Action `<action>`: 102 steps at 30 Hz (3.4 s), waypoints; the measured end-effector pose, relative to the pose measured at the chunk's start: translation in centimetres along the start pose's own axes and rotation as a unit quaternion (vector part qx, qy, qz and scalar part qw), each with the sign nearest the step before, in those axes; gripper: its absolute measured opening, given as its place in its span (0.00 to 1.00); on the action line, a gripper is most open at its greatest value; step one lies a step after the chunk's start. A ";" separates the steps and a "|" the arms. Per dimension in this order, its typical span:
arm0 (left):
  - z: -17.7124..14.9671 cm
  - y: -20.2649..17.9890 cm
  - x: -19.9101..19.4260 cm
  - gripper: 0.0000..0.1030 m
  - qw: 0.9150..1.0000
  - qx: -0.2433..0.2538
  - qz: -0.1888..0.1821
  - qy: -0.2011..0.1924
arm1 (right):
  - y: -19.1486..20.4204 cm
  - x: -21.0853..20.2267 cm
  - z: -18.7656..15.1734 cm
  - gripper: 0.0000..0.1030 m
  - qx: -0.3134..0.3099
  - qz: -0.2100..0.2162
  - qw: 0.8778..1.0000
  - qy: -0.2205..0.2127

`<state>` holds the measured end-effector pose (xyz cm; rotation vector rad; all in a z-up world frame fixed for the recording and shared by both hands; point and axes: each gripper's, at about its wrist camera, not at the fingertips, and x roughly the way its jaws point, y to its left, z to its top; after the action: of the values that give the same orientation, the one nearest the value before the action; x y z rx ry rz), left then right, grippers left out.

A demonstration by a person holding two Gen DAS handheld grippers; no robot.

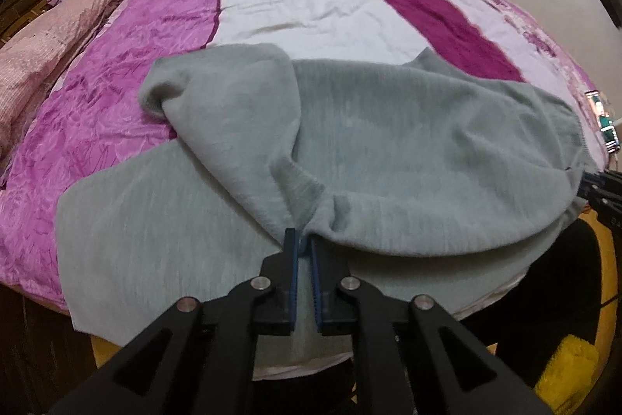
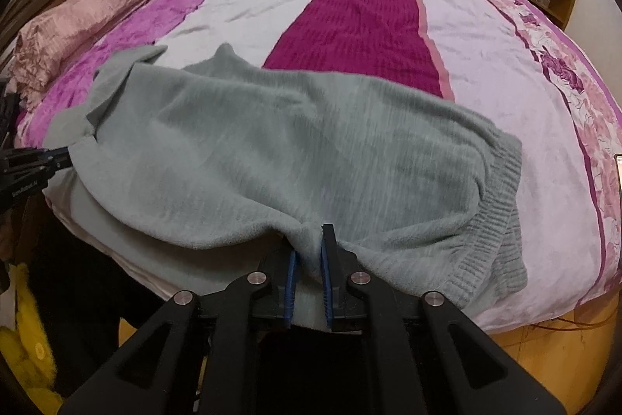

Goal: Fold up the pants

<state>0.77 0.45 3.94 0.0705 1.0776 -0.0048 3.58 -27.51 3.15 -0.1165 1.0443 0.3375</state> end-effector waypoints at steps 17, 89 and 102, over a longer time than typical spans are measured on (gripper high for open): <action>-1.4 0.8 -0.9 0.20 0.999 -0.024 0.020 0.007 | 0.8 -0.5 -1.4 0.30 0.011 0.005 1.000 0.010; 1.1 2.6 2.2 0.35 0.990 -0.128 -0.052 0.014 | -11.2 -2.7 -3.2 0.35 0.369 0.127 0.920 -0.026; 1.2 2.7 2.4 0.21 0.988 -0.131 -0.075 0.008 | -11.7 -2.0 -3.9 0.22 0.384 0.118 0.916 -0.008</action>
<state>3.01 3.14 2.56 -0.2485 1.0890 0.0013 3.30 -39.98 2.16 0.7242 1.1122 0.1230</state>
